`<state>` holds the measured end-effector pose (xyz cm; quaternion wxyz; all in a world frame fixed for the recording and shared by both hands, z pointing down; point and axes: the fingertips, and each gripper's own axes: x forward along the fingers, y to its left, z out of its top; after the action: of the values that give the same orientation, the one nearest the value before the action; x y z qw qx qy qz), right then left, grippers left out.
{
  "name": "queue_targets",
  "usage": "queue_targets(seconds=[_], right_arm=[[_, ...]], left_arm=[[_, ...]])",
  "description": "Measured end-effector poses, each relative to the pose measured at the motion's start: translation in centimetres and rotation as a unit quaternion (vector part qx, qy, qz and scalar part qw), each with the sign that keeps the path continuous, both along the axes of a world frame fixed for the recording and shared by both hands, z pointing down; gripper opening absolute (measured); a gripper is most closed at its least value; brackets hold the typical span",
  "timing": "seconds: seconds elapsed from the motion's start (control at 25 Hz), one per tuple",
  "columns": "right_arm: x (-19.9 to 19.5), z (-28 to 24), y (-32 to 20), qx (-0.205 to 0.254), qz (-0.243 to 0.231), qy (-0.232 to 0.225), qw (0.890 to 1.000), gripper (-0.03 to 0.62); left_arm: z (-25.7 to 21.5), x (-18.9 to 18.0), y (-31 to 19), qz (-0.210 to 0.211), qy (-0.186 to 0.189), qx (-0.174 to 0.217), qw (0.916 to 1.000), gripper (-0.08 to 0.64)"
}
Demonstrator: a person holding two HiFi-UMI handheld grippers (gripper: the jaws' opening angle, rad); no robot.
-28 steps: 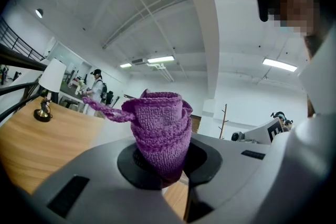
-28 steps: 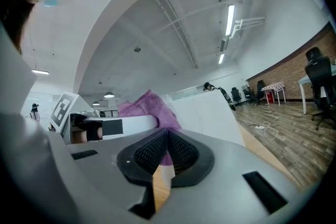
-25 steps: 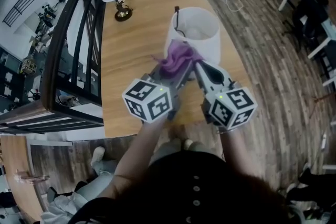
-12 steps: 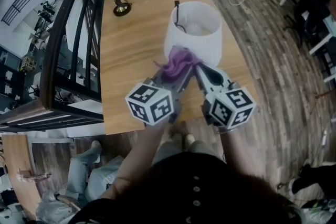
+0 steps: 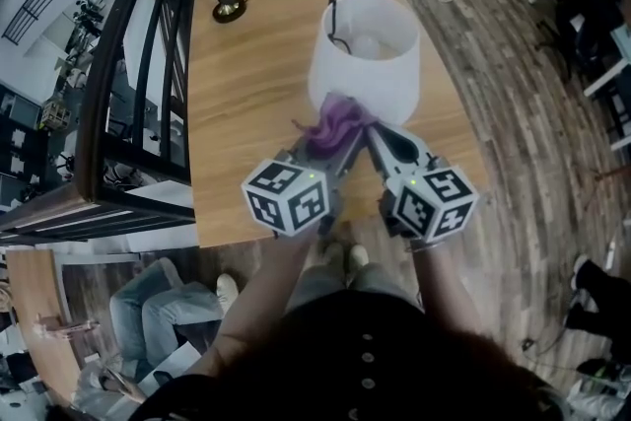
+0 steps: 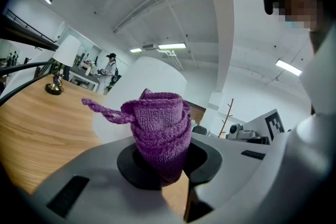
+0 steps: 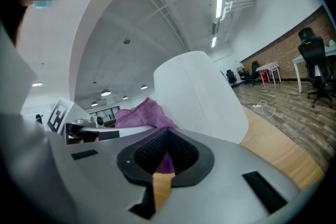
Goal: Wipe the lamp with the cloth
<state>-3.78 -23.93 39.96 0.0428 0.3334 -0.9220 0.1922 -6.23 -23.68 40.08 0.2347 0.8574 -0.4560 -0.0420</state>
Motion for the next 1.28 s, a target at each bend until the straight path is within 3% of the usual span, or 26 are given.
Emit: queue_targets(seconds=[0.6, 1.0, 1.28], right_arm=[[0.8, 2.2, 1.4, -0.025, 0.017, 0.003, 1.0, 0.012], [2.3, -0.1, 1.5, -0.003, 0.034, -0.012, 0.999, 0.012], [3.1, -3.7, 0.9, 0.035, 0.043, -0.028, 0.998, 0.012]], left_arm=[[2.6, 0.9, 1.5, 0.015, -0.004, -0.033, 0.9994, 0.061], [0.2, 2.3, 1.5, 0.026, -0.005, -0.005, 0.9996, 0.061], [-3.6, 3.1, 0.7, 0.04, -0.013, 0.036, 0.9984, 0.061]])
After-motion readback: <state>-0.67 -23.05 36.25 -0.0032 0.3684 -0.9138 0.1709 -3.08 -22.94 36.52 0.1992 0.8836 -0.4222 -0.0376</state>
